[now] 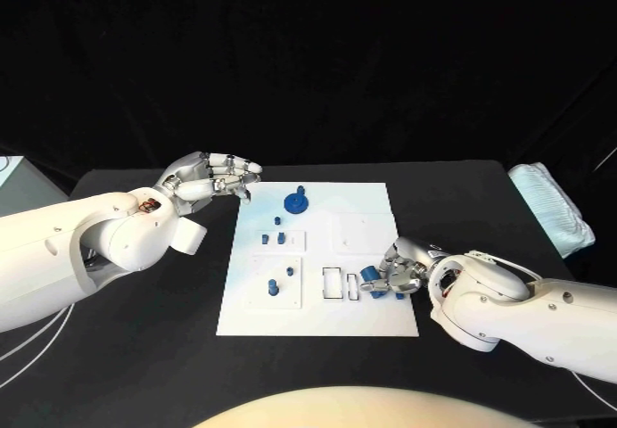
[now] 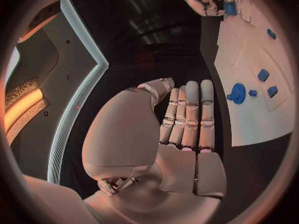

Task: Assemble the parts on the task board

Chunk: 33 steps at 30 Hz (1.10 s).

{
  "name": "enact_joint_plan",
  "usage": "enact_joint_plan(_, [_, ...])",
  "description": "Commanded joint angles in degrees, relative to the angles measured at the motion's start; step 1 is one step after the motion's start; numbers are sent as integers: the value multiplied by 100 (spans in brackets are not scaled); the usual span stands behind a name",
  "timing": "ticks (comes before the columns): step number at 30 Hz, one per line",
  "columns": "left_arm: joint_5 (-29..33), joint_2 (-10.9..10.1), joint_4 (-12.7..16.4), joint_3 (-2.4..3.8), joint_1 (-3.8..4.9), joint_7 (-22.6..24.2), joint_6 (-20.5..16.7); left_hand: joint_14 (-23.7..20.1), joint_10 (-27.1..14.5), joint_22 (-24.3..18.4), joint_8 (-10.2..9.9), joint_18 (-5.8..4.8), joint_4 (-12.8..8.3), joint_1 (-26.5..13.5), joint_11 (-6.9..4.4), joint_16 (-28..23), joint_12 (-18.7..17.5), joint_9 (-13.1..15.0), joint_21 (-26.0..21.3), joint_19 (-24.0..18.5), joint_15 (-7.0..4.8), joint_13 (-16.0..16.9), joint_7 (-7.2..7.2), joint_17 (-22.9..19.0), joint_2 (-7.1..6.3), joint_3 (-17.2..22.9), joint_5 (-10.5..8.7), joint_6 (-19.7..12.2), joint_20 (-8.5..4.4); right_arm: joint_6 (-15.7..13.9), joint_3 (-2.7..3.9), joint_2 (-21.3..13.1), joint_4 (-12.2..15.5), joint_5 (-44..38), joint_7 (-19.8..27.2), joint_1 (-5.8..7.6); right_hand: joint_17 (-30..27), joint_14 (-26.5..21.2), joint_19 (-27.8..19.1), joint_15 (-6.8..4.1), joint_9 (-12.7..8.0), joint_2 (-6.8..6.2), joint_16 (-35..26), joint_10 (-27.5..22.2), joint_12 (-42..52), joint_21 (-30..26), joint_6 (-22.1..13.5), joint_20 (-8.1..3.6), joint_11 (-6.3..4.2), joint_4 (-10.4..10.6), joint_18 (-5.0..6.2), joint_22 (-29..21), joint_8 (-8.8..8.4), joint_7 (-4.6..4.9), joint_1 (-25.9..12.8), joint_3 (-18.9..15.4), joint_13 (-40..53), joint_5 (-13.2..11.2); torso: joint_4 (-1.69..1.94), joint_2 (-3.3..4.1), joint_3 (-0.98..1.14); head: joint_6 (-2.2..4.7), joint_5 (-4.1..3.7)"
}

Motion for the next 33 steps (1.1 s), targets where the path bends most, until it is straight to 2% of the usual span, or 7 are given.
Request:
enact_joint_plan(1, [36,-5,26,3,1,24,107,35,-26,-9,28,30,10,-30,-8,-30,21,-8,-37,21,-2,-5,-20,-2,18,-38,4,-23,6,374,-34,80,-82,-206,-150,-70,1382,582,599,-47,-80,-12,38,523,-25,12,-60,-24,-50,-24,-82,1507,-27,-1,114,41,1403,12,9,-2,-5,-7,2])
enact_joint_plan(8, [25,-30,38,4,1,11,122,35,-27,-10,29,30,10,-29,-8,-31,21,-8,-40,21,-2,-7,-20,-1,19,-38,5,-23,6,267,-34,119,-95,-137,-138,-101,1397,586,599,-49,-83,-102,43,526,-26,12,-78,-27,-53,-28,-82,1507,26,-3,441,439,1411,17,-5,-12,-7,16,5])
enact_joint_plan(14, [23,-33,37,4,1,8,124,35,-27,-10,29,30,10,-29,-8,-31,21,-8,-40,21,-2,-7,-20,-1,19,-38,5,-23,6,-107,-34,120,-28,167,-29,-108,1425,592,599,-61,-78,-34,52,578,37,12,-17,-34,-71,-27,-82,1507,74,-25,446,574,1483,7,-5,-10,-2,21,10])
enact_joint_plan(19, [23,-27,29,4,1,6,124,35,-27,-11,29,30,10,-25,-9,-32,21,-9,-42,22,-3,-8,-21,-1,22,-36,7,-23,6,-501,-31,68,103,436,136,-103,1461,599,599,-86,-76,95,64,594,58,12,56,-53,-102,-42,-82,1507,126,-61,441,668,1507,-2,1,-16,-6,25,8])
enact_joint_plan(25, [22,-14,16,4,1,1,127,34,-27,-12,30,31,8,-20,-10,-33,21,-9,-44,23,-4,-9,-21,0,26,-34,8,-22,6,-763,-7,-13,257,681,277,32,1505,609,599,-108,-80,243,80,594,58,12,111,-72,-129,-40,-82,1507,165,-88,421,730,1507,-10,-6,-13,-5,43,1])
enact_joint_plan(29, [22,6,1,4,1,-3,129,34,-27,-13,30,32,4,-14,-11,-34,21,-9,-45,24,-5,-10,-21,0,26,-32,9,-23,5,-787,-1,-35,335,831,312,160,1505,609,599,-109,-81,248,80,594,58,12,112,-73,-129,-39,-82,1507,166,-89,416,730,1507,-11,1,-19,-17,60,-23])
enact_joint_plan(33, [22,18,-4,4,1,-2,133,34,-27,-13,30,32,4,-14,-11,-34,21,-9,-45,24,-5,-10,-21,0,26,-32,9,-23,5,-773,2,-27,421,1000,331,211,1505,609,599,-112,-85,276,80,594,58,12,111,-77,-131,-34,-82,1507,167,-90,382,729,1507,-14,3,-9,-7,65,-13])
